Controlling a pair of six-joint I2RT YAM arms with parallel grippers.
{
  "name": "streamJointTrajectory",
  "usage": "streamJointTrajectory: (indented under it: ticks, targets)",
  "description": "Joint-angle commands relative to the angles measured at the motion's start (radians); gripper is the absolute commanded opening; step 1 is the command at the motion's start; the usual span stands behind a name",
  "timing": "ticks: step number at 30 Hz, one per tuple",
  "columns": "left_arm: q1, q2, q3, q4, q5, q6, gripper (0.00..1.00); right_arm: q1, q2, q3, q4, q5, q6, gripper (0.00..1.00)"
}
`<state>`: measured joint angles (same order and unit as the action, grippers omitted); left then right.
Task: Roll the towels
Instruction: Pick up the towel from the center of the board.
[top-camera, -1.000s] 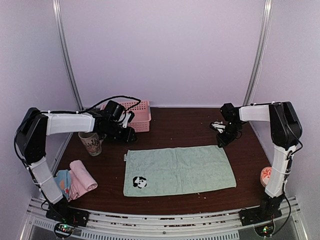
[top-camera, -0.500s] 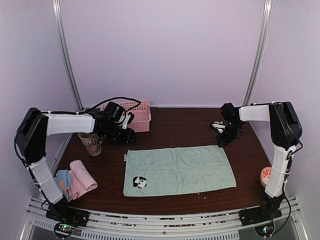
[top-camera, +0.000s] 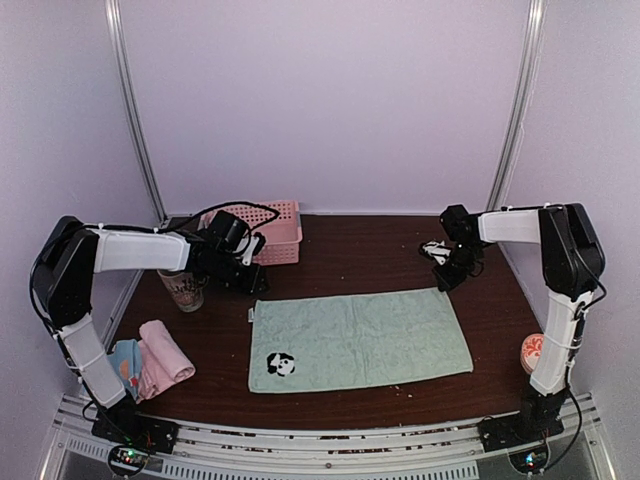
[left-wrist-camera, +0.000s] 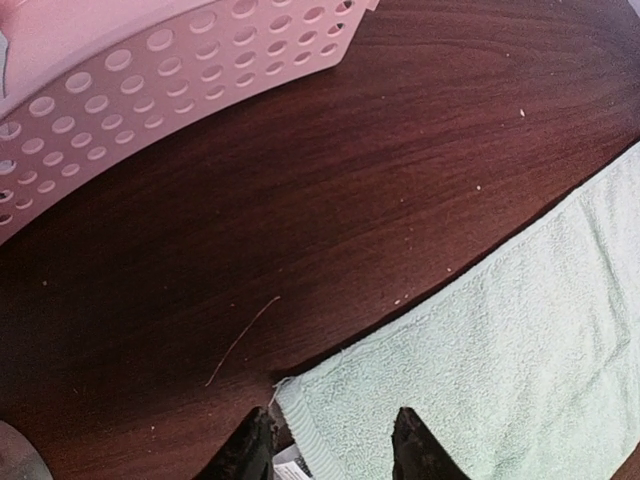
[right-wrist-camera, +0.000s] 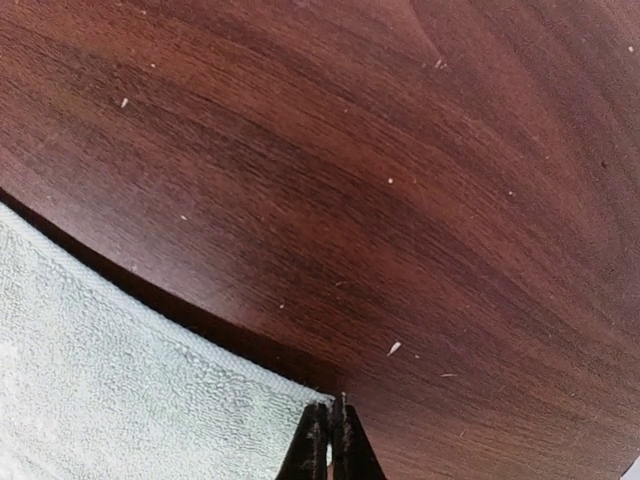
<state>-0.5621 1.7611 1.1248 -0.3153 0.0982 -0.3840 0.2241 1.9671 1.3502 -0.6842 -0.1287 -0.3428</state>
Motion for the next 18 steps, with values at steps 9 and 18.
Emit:
streamJointTrajectory:
  ticks: [9, 18]
  targets:
    - [-0.002, -0.013, -0.011, 0.025, -0.023, -0.007, 0.41, -0.034, -0.082, -0.024, 0.044, 0.006, -0.016, 0.00]
    - [0.000, 0.050, 0.001, 0.024, 0.053, -0.002, 0.41, -0.034, -0.054, -0.019, 0.040, 0.001, -0.016, 0.00]
